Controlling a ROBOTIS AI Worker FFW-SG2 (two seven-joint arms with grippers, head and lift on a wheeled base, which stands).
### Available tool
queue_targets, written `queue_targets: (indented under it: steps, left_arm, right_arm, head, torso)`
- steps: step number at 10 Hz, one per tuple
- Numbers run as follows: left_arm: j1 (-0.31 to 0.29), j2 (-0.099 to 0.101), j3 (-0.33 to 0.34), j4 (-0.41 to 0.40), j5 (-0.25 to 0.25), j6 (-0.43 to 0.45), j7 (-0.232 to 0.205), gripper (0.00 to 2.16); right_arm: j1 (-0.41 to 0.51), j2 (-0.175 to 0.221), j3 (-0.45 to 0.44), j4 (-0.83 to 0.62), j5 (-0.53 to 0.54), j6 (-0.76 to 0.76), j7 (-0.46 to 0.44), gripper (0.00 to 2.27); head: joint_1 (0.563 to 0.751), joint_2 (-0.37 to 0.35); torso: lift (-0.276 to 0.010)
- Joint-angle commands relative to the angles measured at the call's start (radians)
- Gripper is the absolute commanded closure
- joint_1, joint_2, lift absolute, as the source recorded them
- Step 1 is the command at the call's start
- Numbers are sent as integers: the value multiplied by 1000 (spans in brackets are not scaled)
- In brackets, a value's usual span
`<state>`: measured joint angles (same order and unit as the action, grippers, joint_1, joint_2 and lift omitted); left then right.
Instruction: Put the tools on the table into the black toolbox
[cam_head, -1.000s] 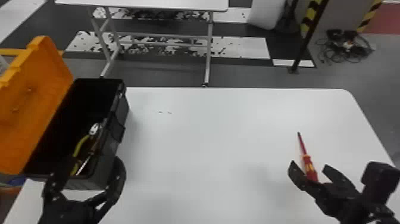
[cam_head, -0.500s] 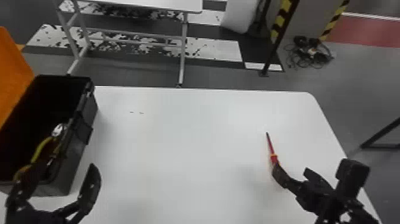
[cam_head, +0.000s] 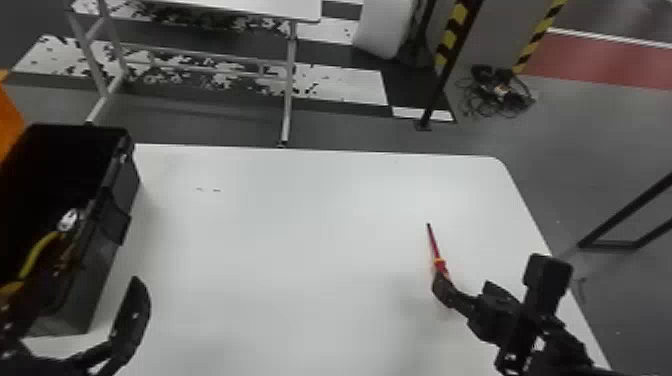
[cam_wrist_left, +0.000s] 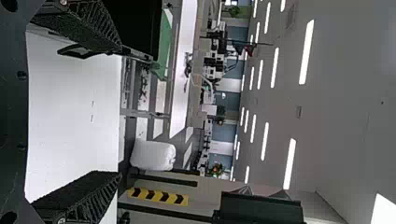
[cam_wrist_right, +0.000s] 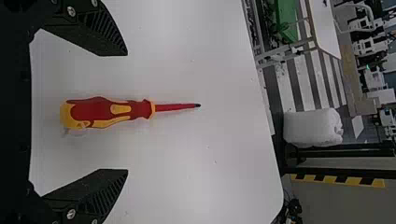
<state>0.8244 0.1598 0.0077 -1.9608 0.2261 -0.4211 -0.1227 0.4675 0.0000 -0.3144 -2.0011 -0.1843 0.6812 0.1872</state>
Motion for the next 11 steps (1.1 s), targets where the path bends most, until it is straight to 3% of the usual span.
queue_targets:
  steps: [1, 10, 11]
  left_arm:
    - [-1, 3, -2, 2, 2, 0, 0, 36]
    - [-1, 12, 0, 3, 7, 12, 0, 36]
    - [-1, 12, 0, 3, 9, 12, 0, 36]
  right_arm:
    - [-35, 1, 18, 18, 11, 33, -11, 124]
    - [-168, 1, 37, 162, 72, 107, -46, 130]
    - [-171, 1, 37, 165, 72, 110, -46, 211]
  head:
    - [695, -167]
    - [695, -146]
    - [695, -144]
  torso:
    - [-75]
    - [-75]
    - [-75]
